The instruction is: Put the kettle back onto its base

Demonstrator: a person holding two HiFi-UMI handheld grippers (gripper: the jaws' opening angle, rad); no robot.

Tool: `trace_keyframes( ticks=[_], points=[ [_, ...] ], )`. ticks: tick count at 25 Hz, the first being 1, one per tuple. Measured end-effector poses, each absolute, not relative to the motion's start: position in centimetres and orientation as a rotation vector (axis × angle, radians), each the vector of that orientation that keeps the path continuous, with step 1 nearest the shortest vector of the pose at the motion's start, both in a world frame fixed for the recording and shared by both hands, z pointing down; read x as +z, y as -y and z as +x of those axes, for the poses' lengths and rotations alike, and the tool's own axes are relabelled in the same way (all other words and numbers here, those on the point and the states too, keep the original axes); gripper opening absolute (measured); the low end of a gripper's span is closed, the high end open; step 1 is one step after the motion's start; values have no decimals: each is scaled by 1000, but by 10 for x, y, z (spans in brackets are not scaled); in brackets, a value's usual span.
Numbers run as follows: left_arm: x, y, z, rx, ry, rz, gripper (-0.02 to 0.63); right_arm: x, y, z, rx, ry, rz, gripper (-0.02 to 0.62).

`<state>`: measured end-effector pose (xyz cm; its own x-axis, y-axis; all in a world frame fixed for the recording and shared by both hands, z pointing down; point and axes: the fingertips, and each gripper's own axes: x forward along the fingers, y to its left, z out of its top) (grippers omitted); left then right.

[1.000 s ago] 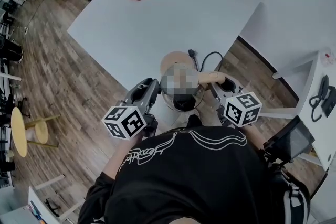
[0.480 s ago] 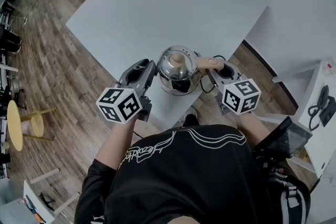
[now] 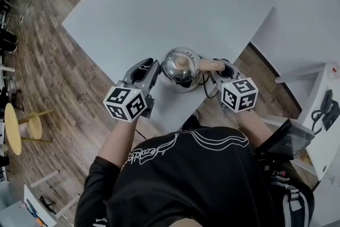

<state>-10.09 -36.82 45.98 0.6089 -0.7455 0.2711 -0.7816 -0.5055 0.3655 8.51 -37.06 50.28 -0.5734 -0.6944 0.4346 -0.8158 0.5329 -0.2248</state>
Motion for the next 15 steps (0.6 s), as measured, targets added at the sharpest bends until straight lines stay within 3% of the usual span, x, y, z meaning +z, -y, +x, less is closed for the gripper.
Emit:
trace_keyframes(
  ticks=[15],
  points=[
    [482,373,-100,94,1173,2371,89,518,379,86,573,2453,1249,117]
  ],
)
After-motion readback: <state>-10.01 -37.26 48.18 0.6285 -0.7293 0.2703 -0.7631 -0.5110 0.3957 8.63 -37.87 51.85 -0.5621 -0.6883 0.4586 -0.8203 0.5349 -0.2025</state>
